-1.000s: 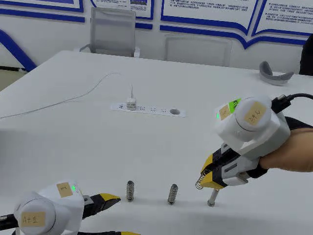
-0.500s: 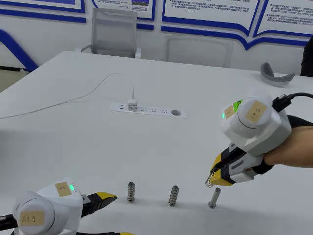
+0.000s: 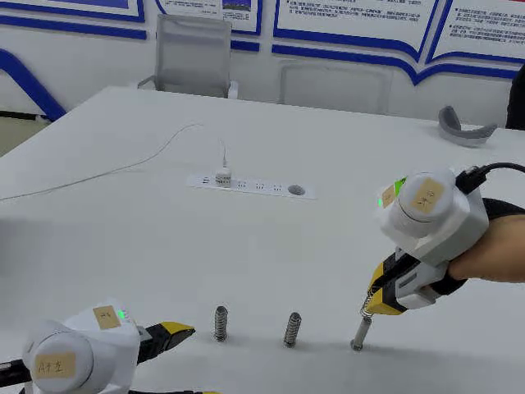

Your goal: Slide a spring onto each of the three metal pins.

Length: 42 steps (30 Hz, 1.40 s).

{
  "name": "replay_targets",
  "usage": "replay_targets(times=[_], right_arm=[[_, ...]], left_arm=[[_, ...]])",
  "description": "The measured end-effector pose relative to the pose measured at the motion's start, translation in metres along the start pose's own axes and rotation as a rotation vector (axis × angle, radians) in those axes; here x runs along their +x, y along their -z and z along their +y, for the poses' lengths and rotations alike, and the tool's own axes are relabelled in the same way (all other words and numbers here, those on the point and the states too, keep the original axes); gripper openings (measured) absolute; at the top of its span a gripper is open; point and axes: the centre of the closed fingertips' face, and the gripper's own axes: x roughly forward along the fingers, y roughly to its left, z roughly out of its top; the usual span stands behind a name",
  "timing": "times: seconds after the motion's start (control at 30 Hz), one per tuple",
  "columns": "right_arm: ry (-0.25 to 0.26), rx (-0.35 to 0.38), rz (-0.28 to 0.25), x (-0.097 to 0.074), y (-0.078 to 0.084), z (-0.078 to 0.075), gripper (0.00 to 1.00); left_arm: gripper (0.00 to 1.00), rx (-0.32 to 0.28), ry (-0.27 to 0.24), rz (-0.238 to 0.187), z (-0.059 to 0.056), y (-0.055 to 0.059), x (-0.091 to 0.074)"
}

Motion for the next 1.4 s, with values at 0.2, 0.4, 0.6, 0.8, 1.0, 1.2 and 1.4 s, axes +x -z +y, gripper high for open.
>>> replay_targets(times=[0.2, 0.4, 0.6, 0.8, 1.0, 1.2, 1.4], right_arm=[[-0.005, 0.006, 0.01, 0.003, 0.003, 0.0, 0.12], [-0.01, 0.012, 0.017, 0.006, 0.006, -0.001, 0.12], [-0.017, 0.013, 0.02, 0.009, 0.007, -0.001, 0.12], [-0.021, 0.013, 0.031, 0.015, 0.009, -0.001, 0.12], [-0.029, 0.017, 0.039, 0.022, 0.012, -0.002, 0.12], [-0.037, 0.02, 0.045, 0.028, 0.012, 0.0, 0.12], [-0.045, 0.029, 0.05, 0.035, 0.015, 0.0, 0.12]], left_arm=[[0.66, -0.006, -0.004, 0.0, 0.001, 0.001, 0.0], [0.67, -0.01, -0.005, 0.001, 0.002, 0.001, 0.0], [0.67, -0.014, -0.004, 0.003, 0.003, 0.001, 0.002], [0.66, -0.014, -0.004, 0.004, 0.003, 0.002, 0.002], [0.66, -0.016, -0.005, 0.007, 0.003, 0.002, 0.002], [0.66, -0.017, -0.004, 0.007, 0.003, 0.003, 0.002], [0.66, -0.018, -0.003, 0.009, 0.002, 0.003, 0.003]])
